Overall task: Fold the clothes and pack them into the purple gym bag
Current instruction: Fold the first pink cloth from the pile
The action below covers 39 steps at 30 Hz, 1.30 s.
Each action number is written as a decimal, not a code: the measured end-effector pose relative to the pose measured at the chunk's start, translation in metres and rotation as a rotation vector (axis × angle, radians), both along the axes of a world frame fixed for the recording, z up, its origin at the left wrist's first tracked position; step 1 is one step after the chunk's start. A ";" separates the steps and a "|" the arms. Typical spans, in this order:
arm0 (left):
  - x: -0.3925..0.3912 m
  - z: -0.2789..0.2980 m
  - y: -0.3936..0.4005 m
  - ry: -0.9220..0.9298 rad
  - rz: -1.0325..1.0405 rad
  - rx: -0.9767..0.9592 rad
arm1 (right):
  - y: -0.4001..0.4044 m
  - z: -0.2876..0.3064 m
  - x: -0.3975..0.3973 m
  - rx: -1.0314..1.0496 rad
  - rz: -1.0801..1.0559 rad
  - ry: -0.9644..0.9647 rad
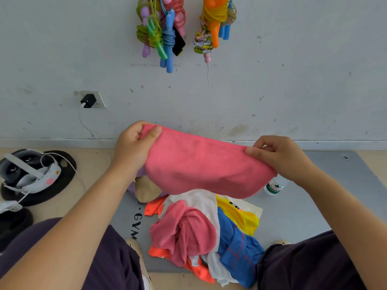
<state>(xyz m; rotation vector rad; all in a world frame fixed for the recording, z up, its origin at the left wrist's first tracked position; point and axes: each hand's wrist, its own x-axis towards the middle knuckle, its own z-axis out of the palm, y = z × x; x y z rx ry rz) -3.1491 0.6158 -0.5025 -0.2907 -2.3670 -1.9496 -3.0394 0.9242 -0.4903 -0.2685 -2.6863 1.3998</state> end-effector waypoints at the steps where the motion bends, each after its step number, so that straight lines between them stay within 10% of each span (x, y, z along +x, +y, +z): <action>1: -0.001 0.000 -0.002 0.026 0.046 -0.043 | 0.000 0.001 0.000 -0.039 -0.021 0.013; 7: -0.002 -0.007 -0.003 0.078 0.111 -0.358 | -0.009 0.002 0.006 -0.070 0.098 -0.051; 17: 0.046 -0.012 0.046 -0.250 -0.339 0.004 | -0.056 0.007 0.023 -0.367 0.484 -0.189; 39: 0.065 -0.001 0.053 -0.246 -0.561 -0.009 | -0.069 0.018 0.030 0.318 0.224 0.313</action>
